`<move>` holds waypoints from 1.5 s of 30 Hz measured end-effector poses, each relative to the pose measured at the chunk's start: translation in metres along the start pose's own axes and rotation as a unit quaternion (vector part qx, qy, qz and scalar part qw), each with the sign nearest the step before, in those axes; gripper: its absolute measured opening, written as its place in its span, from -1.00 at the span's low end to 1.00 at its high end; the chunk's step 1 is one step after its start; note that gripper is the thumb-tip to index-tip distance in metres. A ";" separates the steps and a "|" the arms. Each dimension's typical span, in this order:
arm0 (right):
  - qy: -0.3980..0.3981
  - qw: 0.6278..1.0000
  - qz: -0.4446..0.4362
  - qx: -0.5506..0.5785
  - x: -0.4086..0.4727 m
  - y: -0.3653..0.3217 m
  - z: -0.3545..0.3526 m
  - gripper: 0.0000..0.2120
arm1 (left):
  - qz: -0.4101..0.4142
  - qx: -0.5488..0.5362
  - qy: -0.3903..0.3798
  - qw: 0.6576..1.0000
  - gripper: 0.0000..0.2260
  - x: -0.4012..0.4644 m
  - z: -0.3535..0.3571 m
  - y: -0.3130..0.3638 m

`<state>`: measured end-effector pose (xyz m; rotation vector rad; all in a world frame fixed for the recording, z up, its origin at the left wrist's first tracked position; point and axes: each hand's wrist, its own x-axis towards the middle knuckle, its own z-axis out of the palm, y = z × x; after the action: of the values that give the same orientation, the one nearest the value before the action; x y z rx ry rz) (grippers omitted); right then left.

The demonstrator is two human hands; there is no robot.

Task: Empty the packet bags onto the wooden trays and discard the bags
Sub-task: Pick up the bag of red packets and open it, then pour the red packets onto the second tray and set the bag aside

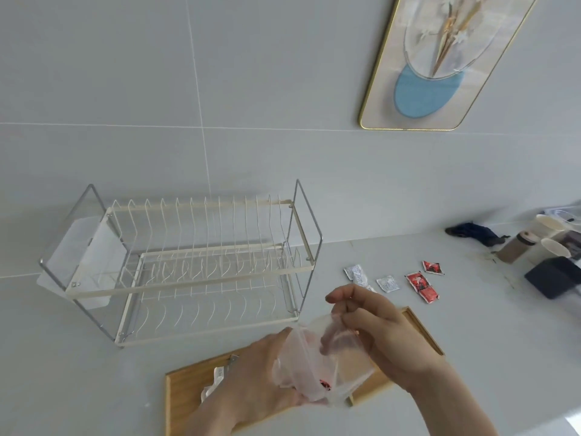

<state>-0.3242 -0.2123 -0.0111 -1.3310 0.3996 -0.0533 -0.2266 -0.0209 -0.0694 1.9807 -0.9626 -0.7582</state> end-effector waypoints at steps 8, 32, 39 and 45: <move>0.208 0.955 0.030 0.208 -0.002 0.034 -0.098 -0.09 | -0.042 -0.166 0.091 0.981 -0.83 0.063 0.068 0.028; 0.076 0.915 0.046 -0.394 0.043 0.068 -0.321 -0.85 | -0.179 -0.038 0.247 0.952 -0.38 0.199 0.199 0.061; -0.005 0.891 -0.027 -0.453 0.058 0.064 -0.323 -0.90 | -0.174 0.071 0.122 0.974 -0.66 0.226 0.227 0.076; 0.073 0.907 -0.077 -0.408 0.053 0.074 -0.326 -0.93 | -0.219 0.052 0.149 0.963 -0.81 0.228 0.234 0.085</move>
<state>-0.3902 -0.5121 -0.1534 -2.1998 0.4638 -0.1279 -0.3143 -0.3352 -0.1550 2.3549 -0.3942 -0.6233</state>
